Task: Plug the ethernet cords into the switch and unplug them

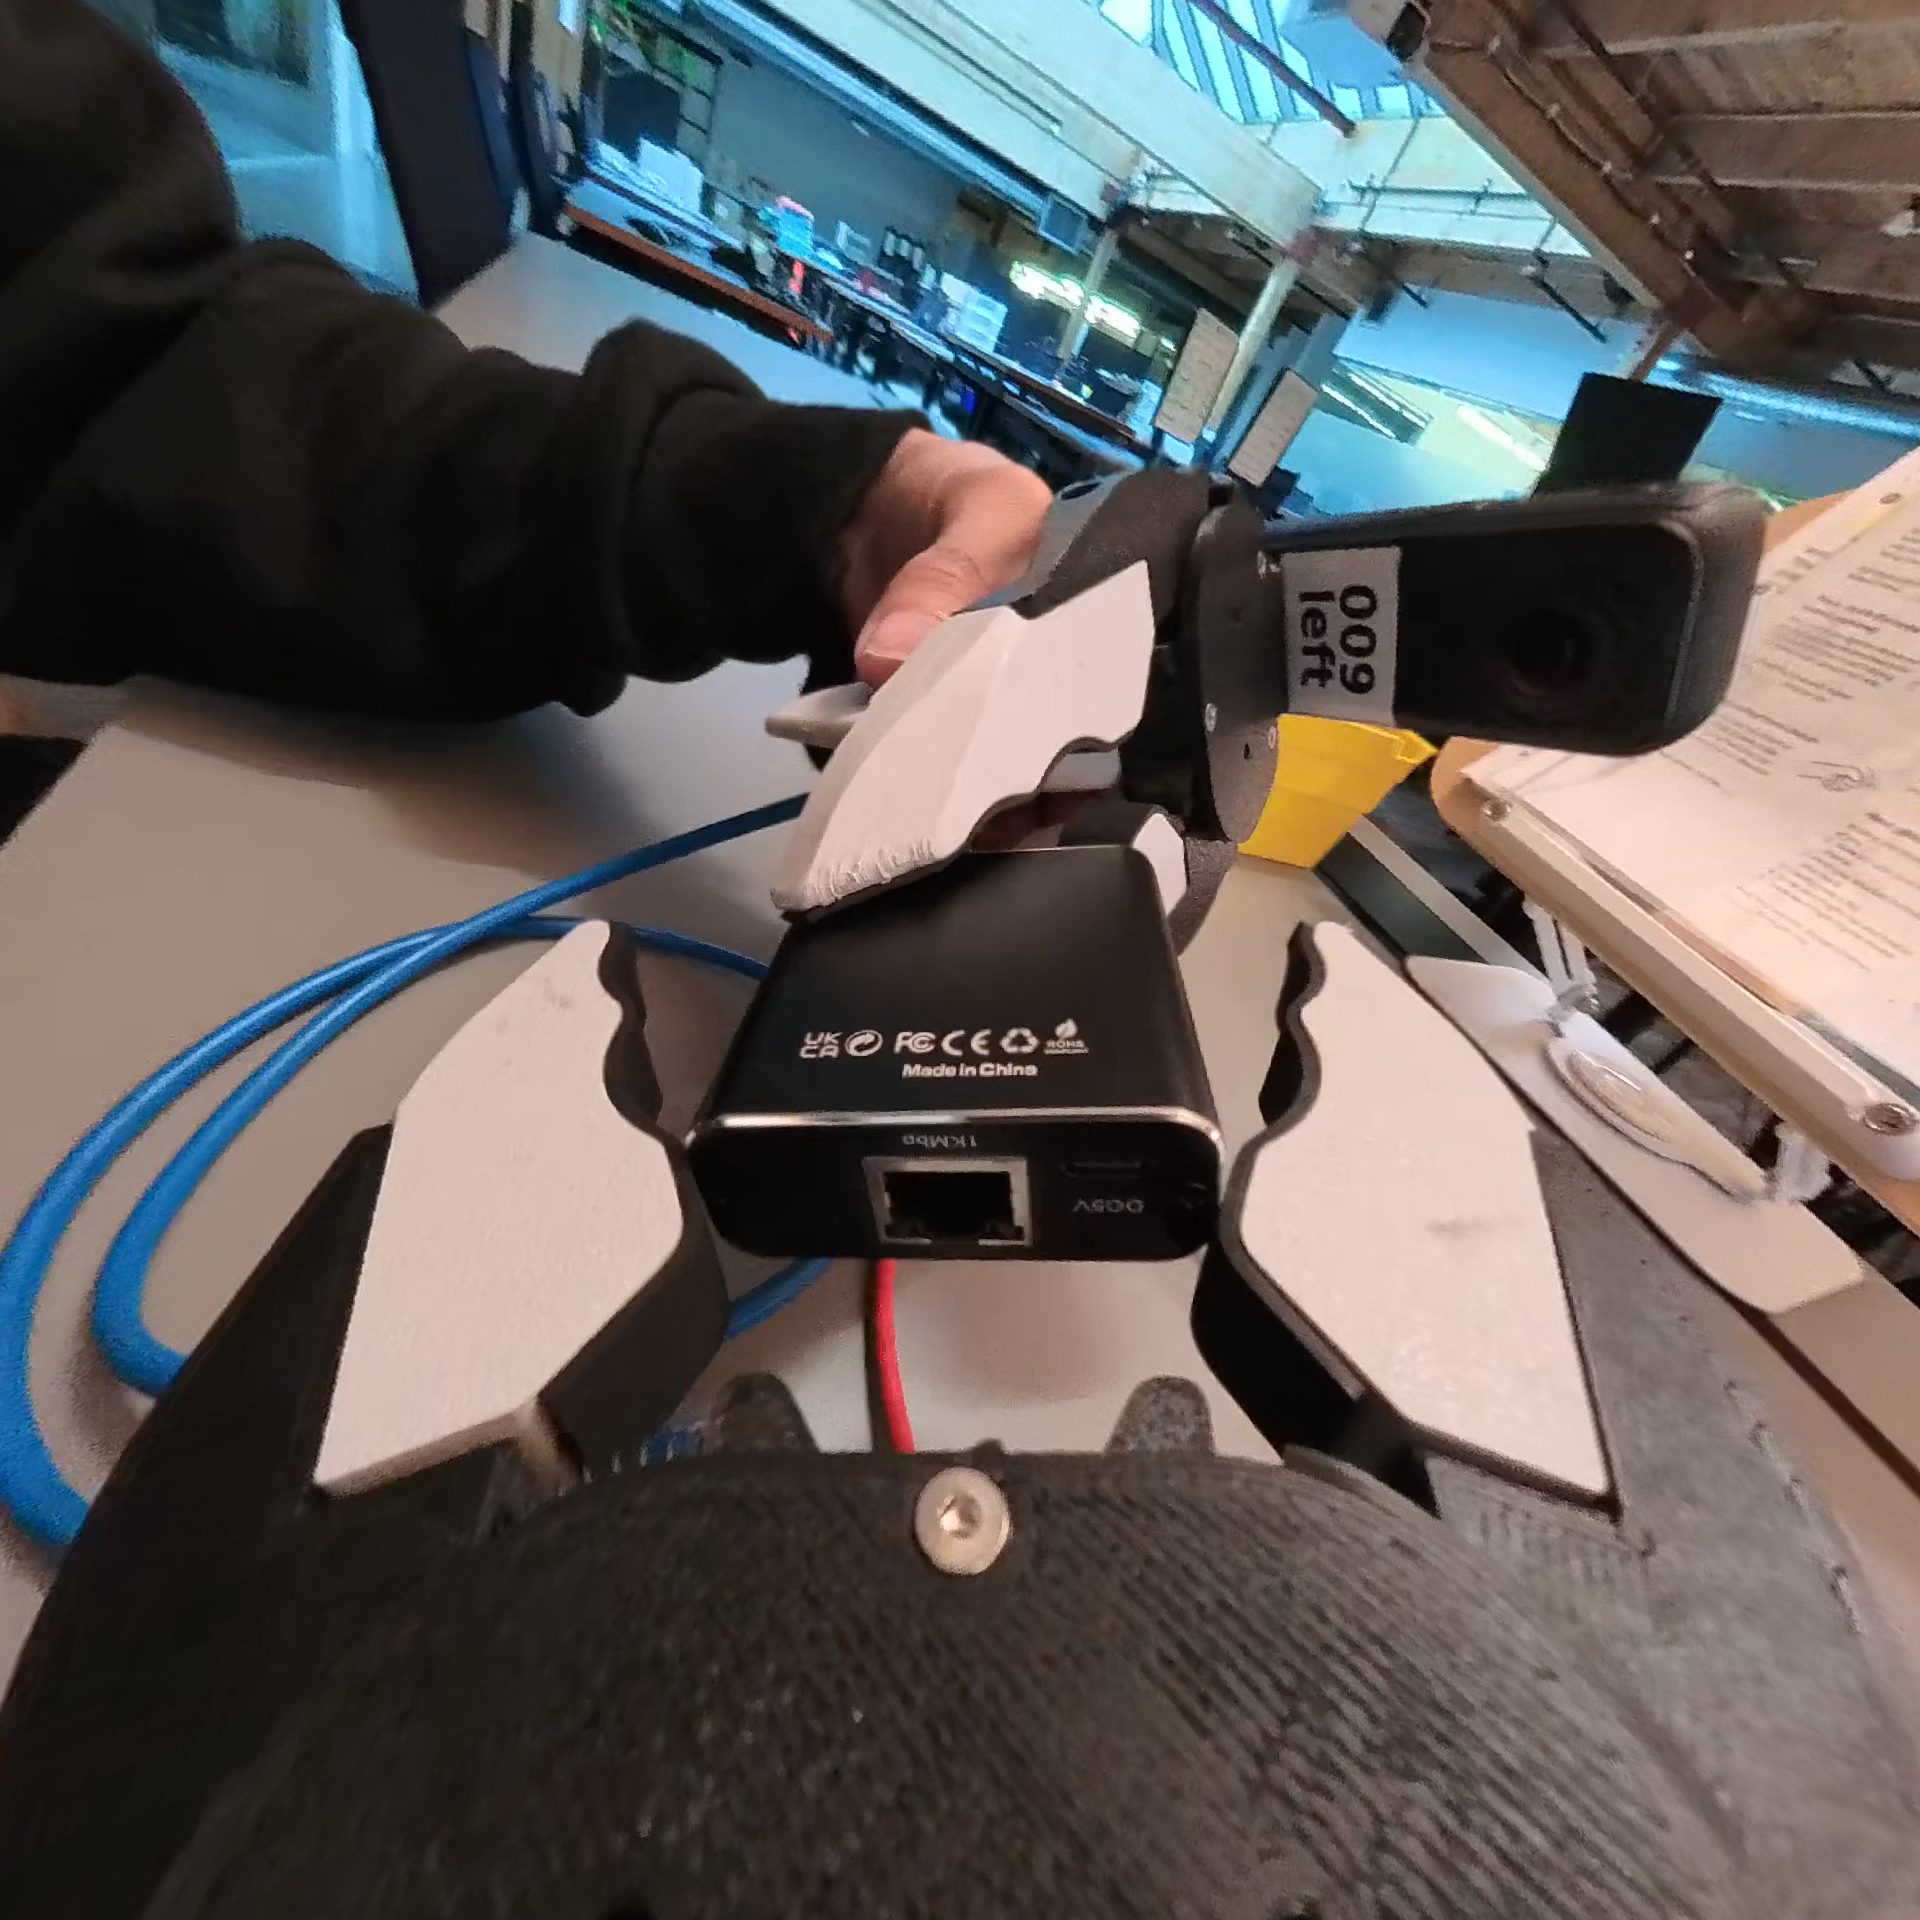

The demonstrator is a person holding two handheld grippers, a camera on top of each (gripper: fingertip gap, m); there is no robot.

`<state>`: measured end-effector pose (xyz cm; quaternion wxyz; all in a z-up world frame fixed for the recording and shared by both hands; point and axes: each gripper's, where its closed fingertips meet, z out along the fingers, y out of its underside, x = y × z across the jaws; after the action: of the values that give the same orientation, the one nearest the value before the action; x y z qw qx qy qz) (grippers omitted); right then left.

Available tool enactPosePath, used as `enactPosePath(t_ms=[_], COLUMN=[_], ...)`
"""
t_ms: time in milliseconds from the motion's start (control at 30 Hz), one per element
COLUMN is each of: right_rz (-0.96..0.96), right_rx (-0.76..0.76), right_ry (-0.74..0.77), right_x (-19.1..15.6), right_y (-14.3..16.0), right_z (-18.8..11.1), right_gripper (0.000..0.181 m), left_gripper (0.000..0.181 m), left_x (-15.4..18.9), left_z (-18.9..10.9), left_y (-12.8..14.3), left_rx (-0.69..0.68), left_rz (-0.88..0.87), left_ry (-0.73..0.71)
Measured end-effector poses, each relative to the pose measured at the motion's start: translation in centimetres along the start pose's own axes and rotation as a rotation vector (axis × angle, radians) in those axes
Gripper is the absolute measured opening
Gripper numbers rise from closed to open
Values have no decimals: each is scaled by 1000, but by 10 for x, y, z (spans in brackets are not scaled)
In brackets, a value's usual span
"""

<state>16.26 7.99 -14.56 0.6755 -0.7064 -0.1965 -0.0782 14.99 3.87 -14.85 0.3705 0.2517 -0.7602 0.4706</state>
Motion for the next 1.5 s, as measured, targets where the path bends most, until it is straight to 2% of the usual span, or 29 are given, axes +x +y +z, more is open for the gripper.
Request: enactPosePath(t_ms=[100,233,300,433,533,733,833,933,1033,1133,1267,1367,1500], right_rz=[6,23,42,43,41,34,20,-37,-58,-89,-118,-83,-20], right_rx=[9,128,109,127,45,77,66,80,16,-1,9,-24,-43], right_ry=[-1,23,2,43,75,99,107,132,118,138,140,95,130], right_x=[1,7,5,9,12,14,13,14,10,11,9,7,14], right_y=[-1,-17,-15,-16,-9,-9,-8,-18,-5,-4,-8,0,-2], right_z=[-2,-14,-14,-11,-4,-4,-2,-3,2,4,5,5,5], right_gripper=[112,88,75,75,75,75,82,80,86,90,83,77,76], left_gripper=[25,25,25,25,26,25,24,24,24,24,24,25,27], left_x=[2,2,1,4,4,2,7,12,5,7,0,-3,-2], left_z=[0,-7,-6,-11,-17,-15,-12,-12,-14,-15,-14,-16,-21], left_y=[-2,-6,-2,-4,-4,-5,-5,-5,1,1,7,9,-1], left_rx=[8,46,21,31,40,37,30,26,-7,-4,-39,-47,-4], left_rz=[-37,-70,-79,-79,-79,-99,-94,-75,-82,-92,-107,-106,-36], left_ry=[-6,-24,-47,-71,-106,-108,-80,-79,-137,-117,-157,-180,-213])
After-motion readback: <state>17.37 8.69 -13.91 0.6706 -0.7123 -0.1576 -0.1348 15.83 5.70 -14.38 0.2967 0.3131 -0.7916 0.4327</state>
